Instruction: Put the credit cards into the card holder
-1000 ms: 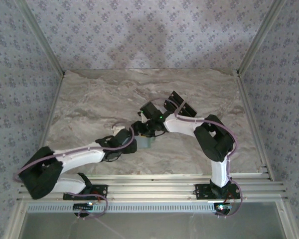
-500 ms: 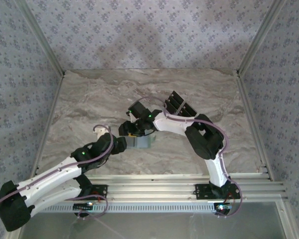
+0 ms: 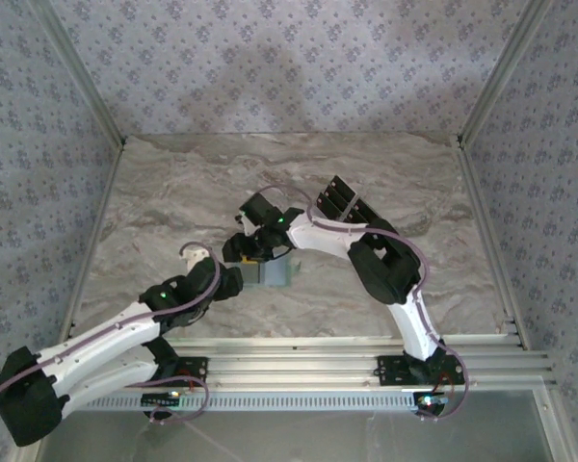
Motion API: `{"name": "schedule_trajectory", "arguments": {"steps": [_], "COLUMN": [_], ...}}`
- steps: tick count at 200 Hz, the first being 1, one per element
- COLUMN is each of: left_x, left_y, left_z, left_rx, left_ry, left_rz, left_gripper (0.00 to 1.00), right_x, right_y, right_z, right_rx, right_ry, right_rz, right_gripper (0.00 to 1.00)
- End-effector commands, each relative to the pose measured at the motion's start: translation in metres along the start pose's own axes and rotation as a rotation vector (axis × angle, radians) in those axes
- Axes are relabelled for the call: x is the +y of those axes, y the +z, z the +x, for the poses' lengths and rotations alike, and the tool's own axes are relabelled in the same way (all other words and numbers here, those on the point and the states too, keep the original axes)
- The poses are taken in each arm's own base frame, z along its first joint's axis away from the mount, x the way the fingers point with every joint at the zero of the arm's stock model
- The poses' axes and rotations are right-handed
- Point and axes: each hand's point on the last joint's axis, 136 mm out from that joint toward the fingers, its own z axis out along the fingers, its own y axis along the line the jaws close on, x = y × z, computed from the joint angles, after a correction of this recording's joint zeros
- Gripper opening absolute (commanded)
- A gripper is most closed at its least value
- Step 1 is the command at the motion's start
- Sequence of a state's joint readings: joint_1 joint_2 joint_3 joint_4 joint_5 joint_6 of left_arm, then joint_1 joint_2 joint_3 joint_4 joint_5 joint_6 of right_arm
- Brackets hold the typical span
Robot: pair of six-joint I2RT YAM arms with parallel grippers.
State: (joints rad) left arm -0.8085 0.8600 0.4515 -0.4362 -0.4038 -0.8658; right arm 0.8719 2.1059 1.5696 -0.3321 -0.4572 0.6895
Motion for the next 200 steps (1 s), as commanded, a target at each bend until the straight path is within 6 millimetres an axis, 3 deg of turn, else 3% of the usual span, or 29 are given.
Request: {"name": "schedule_trajectory", "arguments": {"steps": [1,26,63,82,103,149,200], "left_x": [-0.007,-0.014,-0.022,-0.024,-0.022,-0.023,-0.022], "left_y": [0.005,0.012,0.023,0.030,0.035,0.041,0.044], "left_z": [-0.001,-0.005,-0.014,-0.017,-0.022,-0.029,-0.029], "left_rx": [0.022,0.055,0.108,0.143,0.176,0.195,0.209], "left_ry": [-0.009,0.019,0.068,0.081,0.093,0.090,0.083], "left_rz": [0.010,-0.012,-0.062,-0.091,-0.133,-0.153,-0.164], "left_gripper": [0.99,1.00,1.00,1.00,1.00,1.00,1.00], "right_x": [0.022,-0.004,-0.087,-0.121,-0.146,-0.176,-0.190], "right_y": [-0.063,-0.105,-0.159,-0.180,-0.196,-0.211,-0.203], "right_z": [-0.026,-0.033,-0.033,-0.034,-0.038,-0.051,-0.070], "right_rx": [-0.092,-0.136,-0.145,-0.132,-0.114,-0.081,-0.061], "right_ry": [-0.051,-0.059,-0.040,-0.059,-0.111,-0.203,-0.252], "right_rz": [-0.034,0.043,0.309,0.447,0.607,0.834,0.915], "right_gripper": [0.59,0.60,0.59,0.58,0.56,0.51,0.49]}}
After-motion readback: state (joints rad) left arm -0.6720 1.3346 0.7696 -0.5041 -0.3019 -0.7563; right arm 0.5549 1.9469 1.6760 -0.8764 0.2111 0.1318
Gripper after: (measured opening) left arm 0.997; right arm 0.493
